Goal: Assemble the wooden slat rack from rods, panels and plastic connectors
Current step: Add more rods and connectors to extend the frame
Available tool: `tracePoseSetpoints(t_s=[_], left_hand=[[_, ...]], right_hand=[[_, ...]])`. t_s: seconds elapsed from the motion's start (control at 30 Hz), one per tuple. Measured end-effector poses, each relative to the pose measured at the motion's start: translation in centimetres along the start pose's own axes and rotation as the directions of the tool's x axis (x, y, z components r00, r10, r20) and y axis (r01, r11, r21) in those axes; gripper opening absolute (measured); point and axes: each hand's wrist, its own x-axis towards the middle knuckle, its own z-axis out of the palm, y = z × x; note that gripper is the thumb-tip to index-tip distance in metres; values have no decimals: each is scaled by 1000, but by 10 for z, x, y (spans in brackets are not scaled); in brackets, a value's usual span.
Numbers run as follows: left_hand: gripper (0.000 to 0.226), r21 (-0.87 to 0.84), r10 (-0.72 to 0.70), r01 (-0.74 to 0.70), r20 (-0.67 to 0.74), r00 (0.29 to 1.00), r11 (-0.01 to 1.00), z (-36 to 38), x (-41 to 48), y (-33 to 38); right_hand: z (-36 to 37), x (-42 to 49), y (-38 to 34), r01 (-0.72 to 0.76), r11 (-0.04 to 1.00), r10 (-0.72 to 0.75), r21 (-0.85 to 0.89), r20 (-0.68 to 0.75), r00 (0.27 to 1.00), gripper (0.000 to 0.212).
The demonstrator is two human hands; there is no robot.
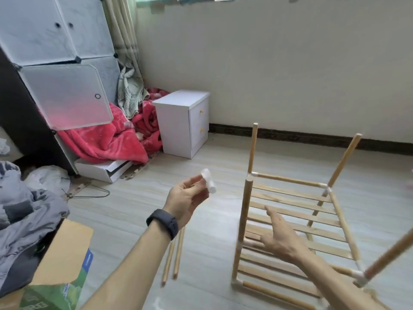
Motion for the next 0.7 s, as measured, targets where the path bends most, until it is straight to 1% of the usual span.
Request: tracePoseSetpoints(t_s=[0.07,0.13,0.2,0.23,0.3,0.33,0.43,0.6,0.7], left_hand=[[39,-103,49,-36,129,990,994,50,-1,34],[37,-162,71,-37,207,976,986,92,-5,53],[29,-189,77,-30,248,966,982,121,-10,57],[27,-201,76,-22,263,962,979,130,-13,55],[27,-240,63,8,285,956,971,139,-18,43],[30,-258,54,28,305,951,966,140,-21,37],[38,-226,46,37,350,936,973,136,-29,26],[38,-129,43,-2,312,949,992,122,-35,21],[40,-69,44,-29,224,974,997,120,-36,16]], right_hand=[[-35,1,-13,14,986,17,165,-187,982,72],[-76,1,-35,111,933,14,341,-344,939,51],[-116,-3,-65,242,827,6,507,-438,899,32],[-132,-7,-80,297,765,-2,572,-459,888,26],[-152,-17,-104,372,668,-66,645,-446,893,26],[-154,-22,-112,391,643,-117,658,-421,900,27],[-138,-37,-116,443,619,-215,649,-403,890,21],[-120,-44,-109,439,589,-217,678,-391,895,24],[-116,-42,-108,447,594,-199,669,-417,887,24]])
